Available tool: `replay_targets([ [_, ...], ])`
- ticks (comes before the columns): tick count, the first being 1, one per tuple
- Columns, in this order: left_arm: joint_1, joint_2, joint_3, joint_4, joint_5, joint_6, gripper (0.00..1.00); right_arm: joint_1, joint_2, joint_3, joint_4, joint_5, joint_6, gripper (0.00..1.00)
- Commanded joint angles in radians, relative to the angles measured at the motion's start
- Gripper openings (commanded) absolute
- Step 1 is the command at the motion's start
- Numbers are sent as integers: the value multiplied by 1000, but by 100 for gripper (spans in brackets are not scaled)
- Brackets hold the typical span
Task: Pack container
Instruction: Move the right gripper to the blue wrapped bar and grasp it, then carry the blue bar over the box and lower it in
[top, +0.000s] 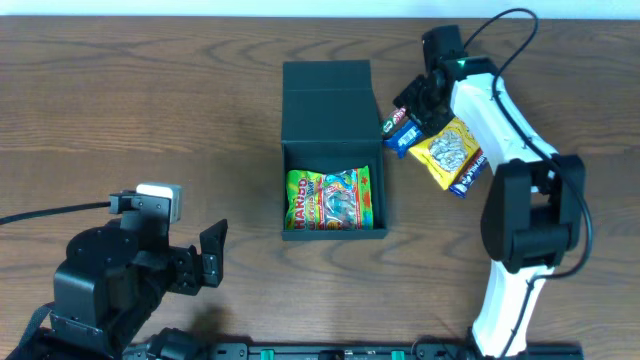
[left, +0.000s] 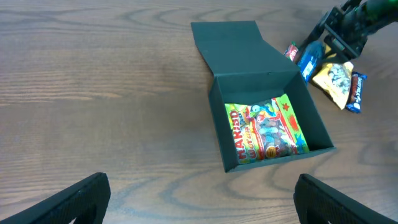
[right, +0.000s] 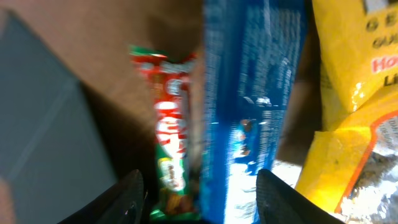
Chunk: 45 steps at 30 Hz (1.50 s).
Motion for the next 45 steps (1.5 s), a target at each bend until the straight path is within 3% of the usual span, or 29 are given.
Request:
replay_targets([
  [1,4,-3,8,-2,-10,4,95,2,48,-2,-21,-4,18,59],
  [21,4,-3,8,-2,-10,4,95,2,145,-2,-57,5,-11,59],
  [31,4,-3,8,-2,-10,4,95,-2,144,33,-79,25,-83,36],
  [38,4,-3,8,-2,-10,4,95,-2,144,198,-184,27,-125,31],
  [45,4,-3,8,0,-19,3,95,3,144,484,-348,27,-196,24],
])
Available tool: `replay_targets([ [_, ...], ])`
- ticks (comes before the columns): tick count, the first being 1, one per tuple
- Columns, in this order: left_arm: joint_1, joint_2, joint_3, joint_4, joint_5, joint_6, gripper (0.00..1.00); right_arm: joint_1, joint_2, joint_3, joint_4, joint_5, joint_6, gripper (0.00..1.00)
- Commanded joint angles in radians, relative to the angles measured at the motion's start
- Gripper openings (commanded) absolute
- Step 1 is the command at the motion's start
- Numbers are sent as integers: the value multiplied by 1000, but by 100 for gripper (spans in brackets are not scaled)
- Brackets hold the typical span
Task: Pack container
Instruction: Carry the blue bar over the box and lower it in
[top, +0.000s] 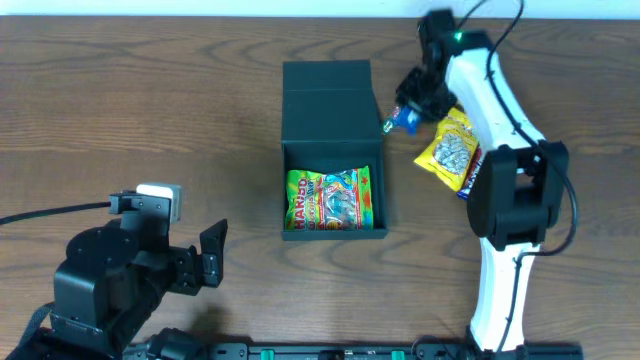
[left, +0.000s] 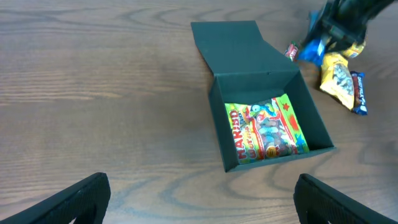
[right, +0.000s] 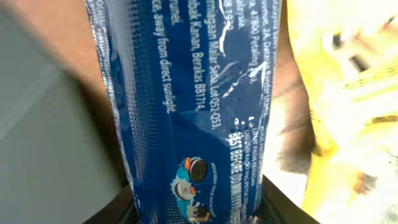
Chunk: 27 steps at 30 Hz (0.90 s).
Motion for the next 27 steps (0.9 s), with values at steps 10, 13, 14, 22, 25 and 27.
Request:
replay_targets([
  [10,4,-3,8,8,-37,3,95,79,-10,409,-234,13,-207,2],
  [13,4,-3,8,7,-37,3,95,134,-10,457,-251,9,-429,1],
  [14,4,-3,8,7,-37,3,95,155,-10,470,-257,-5,-546,1],
  [22,4,-3,8,16,-37,3,95,316,-10,443,-454,-52,-1332,1],
  [25,4,-3,8,18,-37,4,95,345,-10,394,-499,-9,-1450,1],
  [27,4,-3,8,17,-36,19,95,367,-10,351,-513,-60,-1538,1],
])
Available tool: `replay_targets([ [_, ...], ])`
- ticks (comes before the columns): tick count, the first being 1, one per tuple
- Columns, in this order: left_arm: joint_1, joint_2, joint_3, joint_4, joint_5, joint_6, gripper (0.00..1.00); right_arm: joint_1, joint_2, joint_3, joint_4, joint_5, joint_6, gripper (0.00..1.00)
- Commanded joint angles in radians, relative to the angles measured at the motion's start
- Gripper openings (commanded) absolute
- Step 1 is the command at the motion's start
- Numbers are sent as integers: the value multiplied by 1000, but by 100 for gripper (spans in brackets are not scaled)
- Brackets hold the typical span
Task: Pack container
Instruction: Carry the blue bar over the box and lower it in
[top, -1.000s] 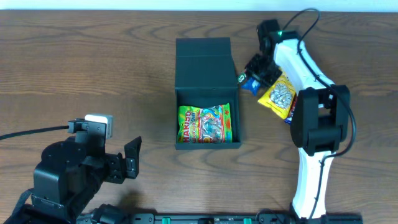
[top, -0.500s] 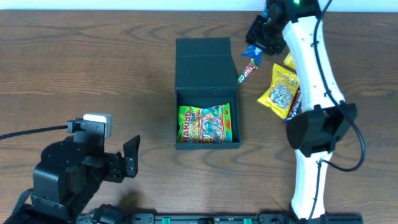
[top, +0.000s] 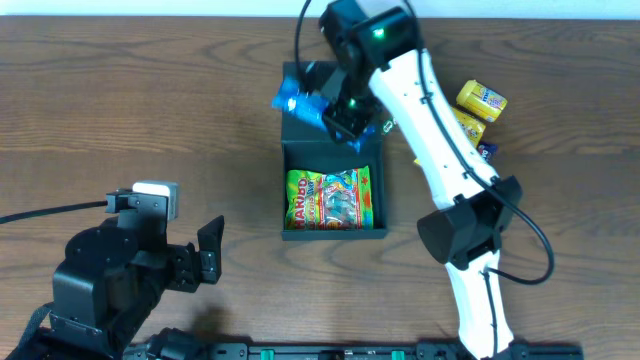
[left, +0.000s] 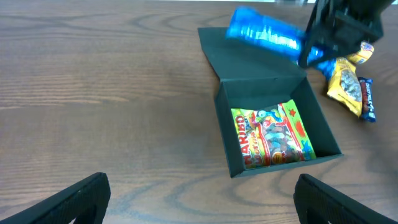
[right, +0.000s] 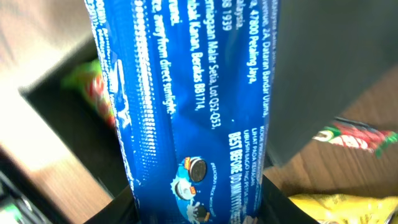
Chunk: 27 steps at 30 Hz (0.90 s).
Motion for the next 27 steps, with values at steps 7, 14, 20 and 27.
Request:
replay_targets([
  [7,4,-3,8,5,-7,22,95,20,-10,-171,-5,-42,-326,1],
  [14,4,-3,8,18,-7,21,95,21,-10,-367,177,-34,-347,1],
  [20,4,-3,8,19,-7,21,95,21,-10,-399,242,38,-347,1],
  [27,4,-3,8,19,-8,23,95,20,-10,-399,219,96,-348,1],
])
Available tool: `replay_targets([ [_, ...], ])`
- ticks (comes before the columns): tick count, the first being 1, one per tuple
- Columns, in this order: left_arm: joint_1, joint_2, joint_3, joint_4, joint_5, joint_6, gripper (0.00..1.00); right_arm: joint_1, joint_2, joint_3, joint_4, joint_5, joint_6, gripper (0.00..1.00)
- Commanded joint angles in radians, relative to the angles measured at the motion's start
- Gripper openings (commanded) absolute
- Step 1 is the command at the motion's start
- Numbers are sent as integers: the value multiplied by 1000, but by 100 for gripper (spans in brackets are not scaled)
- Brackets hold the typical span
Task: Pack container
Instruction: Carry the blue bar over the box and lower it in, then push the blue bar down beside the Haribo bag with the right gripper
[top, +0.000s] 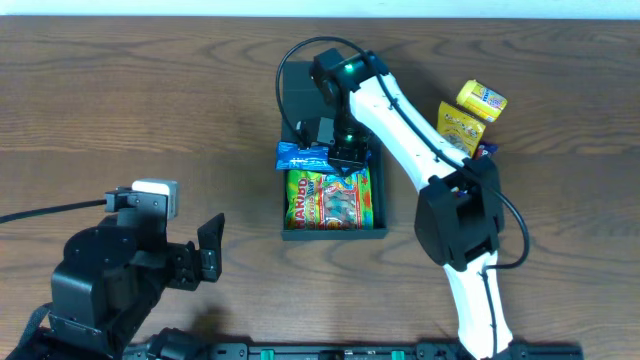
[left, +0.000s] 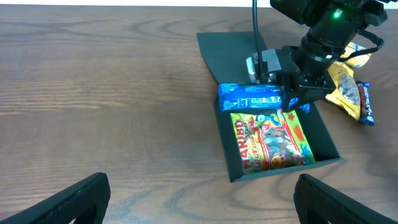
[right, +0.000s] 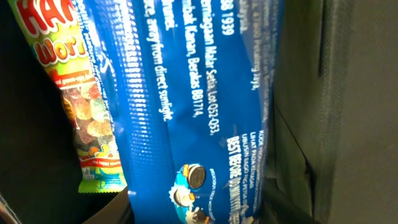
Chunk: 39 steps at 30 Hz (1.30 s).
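Note:
A dark open box (top: 378, 212) sits mid-table with its lid (top: 296, 95) folded back; a green gummy bag (top: 327, 198) lies inside. My right gripper (top: 343, 152) is shut on a blue cookie packet (top: 308, 154), held across the box's back end over the gummy bag. The right wrist view is filled by the blue cookie packet (right: 193, 112), with the gummy bag (right: 81, 106) beside it and the box wall (right: 348, 93). My left gripper (left: 198, 202) stands open near the table's front left, far from the box (left: 323, 134).
Right of the box lie a yellow snack bag (top: 460, 127), a small yellow pack (top: 481, 98) and a dark blue bar (left: 365, 103). The bare wooden table (top: 150, 100) stretches to the left.
My right gripper has come from above the box's lid down to the box's back end, still holding the blue packet, which now lies crosswise over the gummy bag.
My right gripper stood open around the blue packet among the snacks right of the box. Then it was shut on the packet there. Later it held the packet above the lid, and now it holds it at the box's opening. The left arm stayed still.

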Motion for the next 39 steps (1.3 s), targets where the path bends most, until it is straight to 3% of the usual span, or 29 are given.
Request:
replay_targets([
  [1,4,-3,8,1,-8,18,95,6,-10,-5,-22,48,-13,1],
  [39,4,-3,8,-9,-7,18,95,6,-10,-5,-68,74,7,1],
])
